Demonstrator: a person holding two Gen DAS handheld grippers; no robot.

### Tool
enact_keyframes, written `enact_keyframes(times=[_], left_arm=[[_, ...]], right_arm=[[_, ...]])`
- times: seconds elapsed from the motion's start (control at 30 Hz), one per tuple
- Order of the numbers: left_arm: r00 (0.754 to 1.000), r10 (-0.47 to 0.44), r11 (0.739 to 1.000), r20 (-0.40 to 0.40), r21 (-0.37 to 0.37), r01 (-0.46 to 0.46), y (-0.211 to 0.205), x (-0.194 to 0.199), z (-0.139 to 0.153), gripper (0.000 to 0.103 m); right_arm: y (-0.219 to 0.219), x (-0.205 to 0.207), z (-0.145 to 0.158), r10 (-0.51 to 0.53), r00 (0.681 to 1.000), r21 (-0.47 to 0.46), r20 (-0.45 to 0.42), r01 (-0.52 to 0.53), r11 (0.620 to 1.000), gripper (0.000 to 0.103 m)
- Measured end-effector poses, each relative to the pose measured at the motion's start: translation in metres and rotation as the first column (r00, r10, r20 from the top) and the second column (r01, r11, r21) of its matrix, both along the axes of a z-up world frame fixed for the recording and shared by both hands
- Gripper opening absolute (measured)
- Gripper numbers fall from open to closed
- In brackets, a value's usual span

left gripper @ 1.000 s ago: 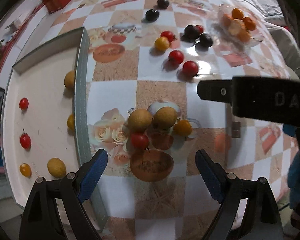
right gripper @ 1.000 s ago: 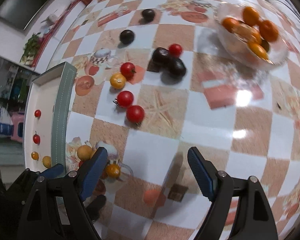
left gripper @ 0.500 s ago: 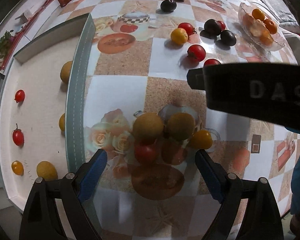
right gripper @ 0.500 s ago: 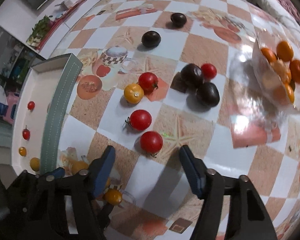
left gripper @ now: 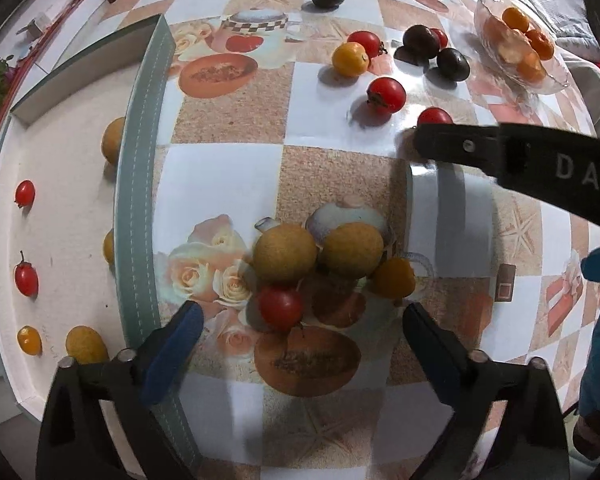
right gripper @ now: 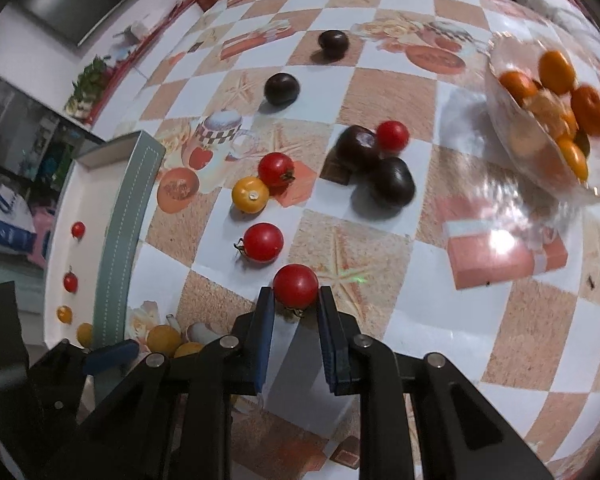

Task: Organize fruits
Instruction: 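Grasp a red cherry tomato with the right tool while the left grasps another red cherry tomato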

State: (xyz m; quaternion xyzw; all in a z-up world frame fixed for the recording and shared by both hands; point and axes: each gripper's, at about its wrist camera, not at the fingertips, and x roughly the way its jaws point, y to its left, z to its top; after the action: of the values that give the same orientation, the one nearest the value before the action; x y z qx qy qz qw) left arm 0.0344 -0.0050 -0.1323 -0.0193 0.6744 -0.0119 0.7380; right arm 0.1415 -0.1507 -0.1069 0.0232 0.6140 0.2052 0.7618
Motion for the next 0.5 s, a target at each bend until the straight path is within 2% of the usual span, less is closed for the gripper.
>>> enact_keyframes(times=[0.27, 0.4, 0.5], left_arm=[[1.0, 0.003, 1.0, 0.009, 0.012, -0.003, 0.015, 0.005, 0.01, 0.061], [1.0, -0.005, 1.0, 0.009, 0.031, 0.004, 0.015, 0.005, 0.011, 0.06], [0.998, -0.05, 0.997, 0.03, 0.065, 0.048, 0.006, 0.006, 0.014, 0.06]], right_arm=[[-0.023, -0.006, 0.006, -0.051, 0.999, 0.042, -0.004, 0.051, 0.998, 0.023], [-0.02, -0.004, 0.008, -0.063, 0.998, 0.066, -0.003, 0.063, 0.996, 0.023], [-0.021, -0.005, 0.01, -0.066, 0.998, 0.075, -0.002, 0.066, 0.995, 0.023]])
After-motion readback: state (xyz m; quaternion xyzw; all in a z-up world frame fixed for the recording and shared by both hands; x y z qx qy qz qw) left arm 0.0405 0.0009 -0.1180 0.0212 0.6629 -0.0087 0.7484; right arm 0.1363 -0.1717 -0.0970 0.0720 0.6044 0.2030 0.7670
